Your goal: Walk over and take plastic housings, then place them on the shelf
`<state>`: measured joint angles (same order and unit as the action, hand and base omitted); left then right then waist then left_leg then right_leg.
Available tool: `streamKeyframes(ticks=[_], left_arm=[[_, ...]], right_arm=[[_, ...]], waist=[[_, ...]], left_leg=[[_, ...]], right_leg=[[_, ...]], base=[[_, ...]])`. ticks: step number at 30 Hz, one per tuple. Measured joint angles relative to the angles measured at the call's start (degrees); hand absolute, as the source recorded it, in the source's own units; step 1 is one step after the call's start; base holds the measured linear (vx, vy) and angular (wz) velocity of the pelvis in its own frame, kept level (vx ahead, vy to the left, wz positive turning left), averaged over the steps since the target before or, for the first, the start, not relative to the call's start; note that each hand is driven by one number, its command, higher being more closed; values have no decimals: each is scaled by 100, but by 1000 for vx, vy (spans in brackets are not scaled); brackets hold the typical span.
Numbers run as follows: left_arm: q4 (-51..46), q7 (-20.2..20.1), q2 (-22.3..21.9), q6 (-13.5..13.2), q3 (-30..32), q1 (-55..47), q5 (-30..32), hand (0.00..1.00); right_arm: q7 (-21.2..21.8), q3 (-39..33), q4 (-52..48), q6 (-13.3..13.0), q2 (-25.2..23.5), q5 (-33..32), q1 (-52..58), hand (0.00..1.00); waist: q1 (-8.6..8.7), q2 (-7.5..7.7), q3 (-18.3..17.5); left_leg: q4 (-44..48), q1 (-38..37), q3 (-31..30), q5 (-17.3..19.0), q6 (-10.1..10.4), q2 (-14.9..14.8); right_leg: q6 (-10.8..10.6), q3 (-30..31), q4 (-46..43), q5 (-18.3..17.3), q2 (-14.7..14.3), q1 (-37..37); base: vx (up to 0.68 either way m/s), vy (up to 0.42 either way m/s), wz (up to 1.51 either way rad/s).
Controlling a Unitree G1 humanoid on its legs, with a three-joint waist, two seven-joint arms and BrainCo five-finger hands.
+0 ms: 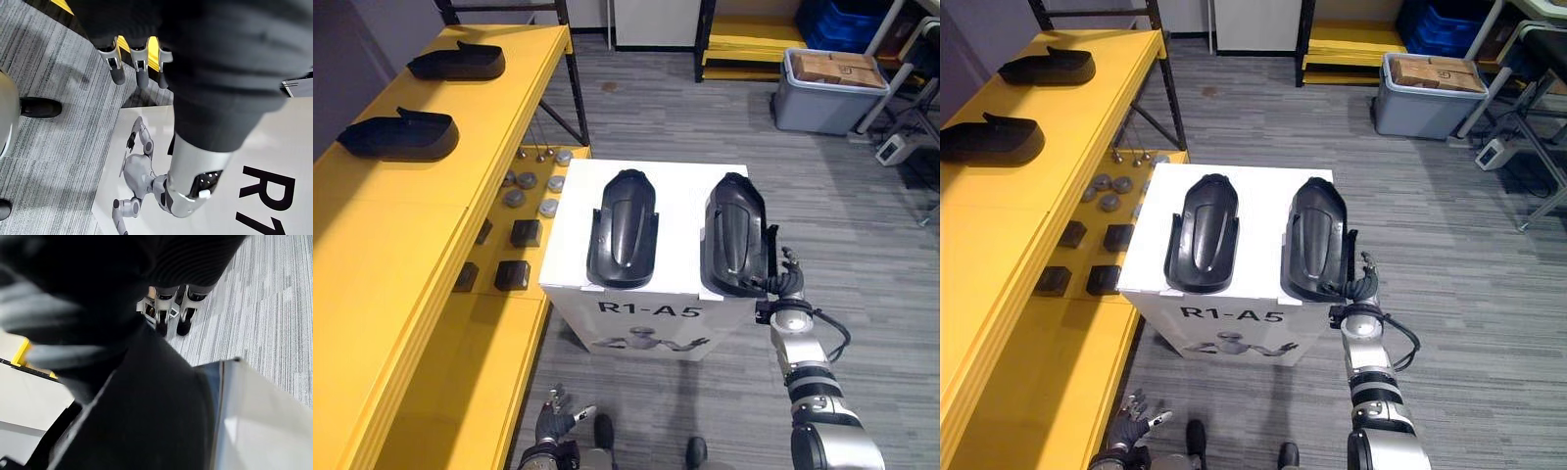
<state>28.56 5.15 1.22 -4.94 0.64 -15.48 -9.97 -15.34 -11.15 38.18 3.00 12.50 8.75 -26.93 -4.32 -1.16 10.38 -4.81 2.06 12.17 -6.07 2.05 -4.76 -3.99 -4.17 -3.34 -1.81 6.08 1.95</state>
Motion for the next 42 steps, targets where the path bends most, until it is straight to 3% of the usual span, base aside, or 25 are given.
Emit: streamKeyframes(ticks=[7,15,23,33,35,42], left_arm=[[-35,5,69,0,7,16,0,0],[-202,1,92,0,12,18,2,0],[-407,0,103,-2,19,-8,0,0],[-2188,189,-74,-180,259,10,-13,0],[-2573,233,-79,-263,263,9,-30,0],[-3582,424,-126,-465,247,52,-182,0]], right_arm=[[9,-40,-127,-126,32,-774,124,100],[77,-100,-905,-308,-145,-1146,748,100],[-58,-291,-2056,-355,-199,-1095,1412,100],[-520,-670,-3501,-463,-519,-397,1570,100],[-566,-664,-3783,-620,-622,-359,1567,100],[-609,-382,-4182,-702,-680,-238,1563,100]], waist=[[36,22,15],[30,30,16],[66,36,16],[80,76,-1],[79,83,-5],[77,90,-12]], left_leg=[[-10,-20,-4,-16,-22,9],[-10,-128,-152,20,27,-29],[-13,-127,-190,43,63,-24],[-10,-116,-319,9,39,-24],[-10,-125,-333,9,39,-23],[-12,-174,-381,4,37,-7]], right_leg=[[-5,14,66,0,-7,-50],[-4,22,80,0,-47,-201],[-34,23,72,-24,-34,-175],[-32,-110,96,-20,-39,-292],[-32,-119,96,-20,-38,-309],[-34,-153,97,-22,-24,-379]], base=[[22,2,-2],[36,-7,1],[-43,8,1],[21,-2,6],[13,6,5],[-13,7,3]])
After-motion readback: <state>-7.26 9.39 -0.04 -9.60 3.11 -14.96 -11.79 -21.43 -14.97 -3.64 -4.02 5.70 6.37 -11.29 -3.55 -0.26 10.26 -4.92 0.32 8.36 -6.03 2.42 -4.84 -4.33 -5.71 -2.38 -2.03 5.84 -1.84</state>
